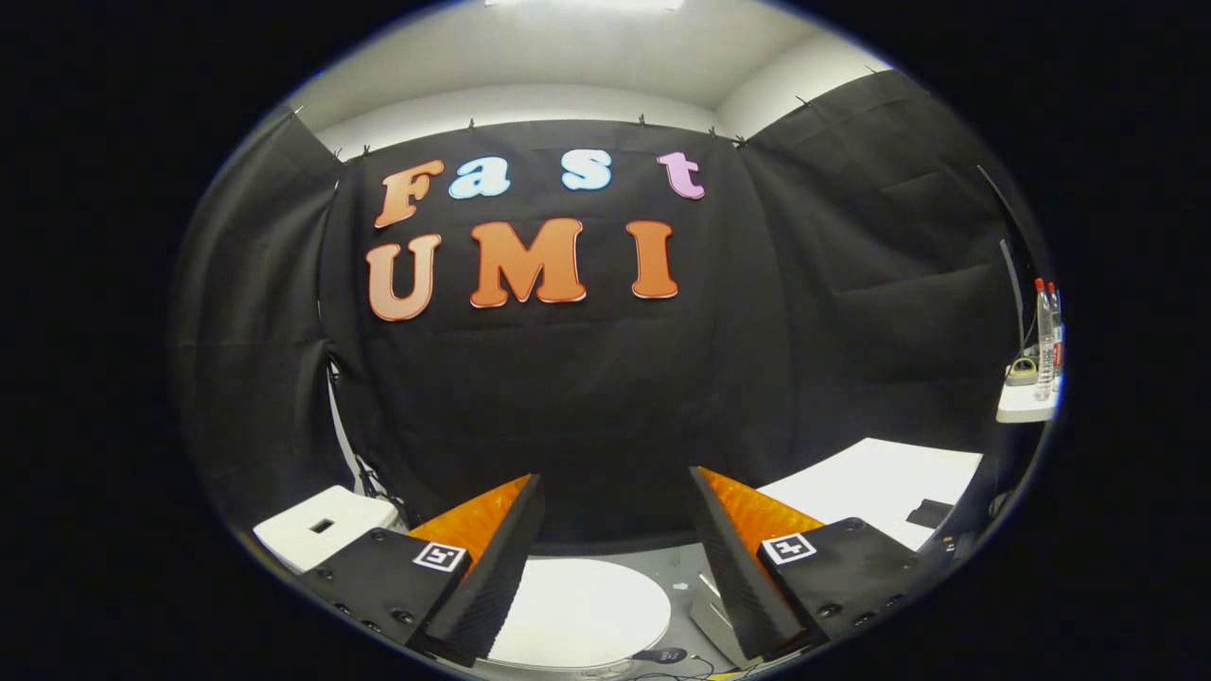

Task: Open the toilet lid.

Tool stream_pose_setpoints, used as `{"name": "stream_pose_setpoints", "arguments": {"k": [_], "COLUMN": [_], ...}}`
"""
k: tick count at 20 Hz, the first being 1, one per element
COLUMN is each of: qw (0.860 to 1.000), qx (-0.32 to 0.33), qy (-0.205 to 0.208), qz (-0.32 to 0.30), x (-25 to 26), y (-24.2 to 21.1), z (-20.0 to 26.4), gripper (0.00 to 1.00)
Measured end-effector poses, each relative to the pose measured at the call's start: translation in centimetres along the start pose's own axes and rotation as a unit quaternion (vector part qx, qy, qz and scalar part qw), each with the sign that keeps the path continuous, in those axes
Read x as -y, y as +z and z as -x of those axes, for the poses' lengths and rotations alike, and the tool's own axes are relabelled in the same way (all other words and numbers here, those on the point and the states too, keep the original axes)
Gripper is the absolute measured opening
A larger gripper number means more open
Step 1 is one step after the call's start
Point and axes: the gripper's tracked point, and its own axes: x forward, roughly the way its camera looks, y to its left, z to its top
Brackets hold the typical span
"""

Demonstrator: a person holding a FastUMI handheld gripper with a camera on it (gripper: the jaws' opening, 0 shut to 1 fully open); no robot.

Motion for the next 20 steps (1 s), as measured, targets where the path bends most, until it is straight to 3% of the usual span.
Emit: {"name": "stream_pose_setpoints", "arguments": {"k": [5, 12, 20], "qw": [0.999, 0.991, 0.978], "qx": [-0.019, -0.063, -0.139], "qy": [-0.025, -0.048, -0.08], "qz": [-0.016, -0.106, -0.131], "x": [2.1, 4.6, 7.4], "y": [-6.3, -14.6, -25.3], "z": [-0.9, -1.0, -0.8], "gripper": [0.98, 0.99, 0.99]}}
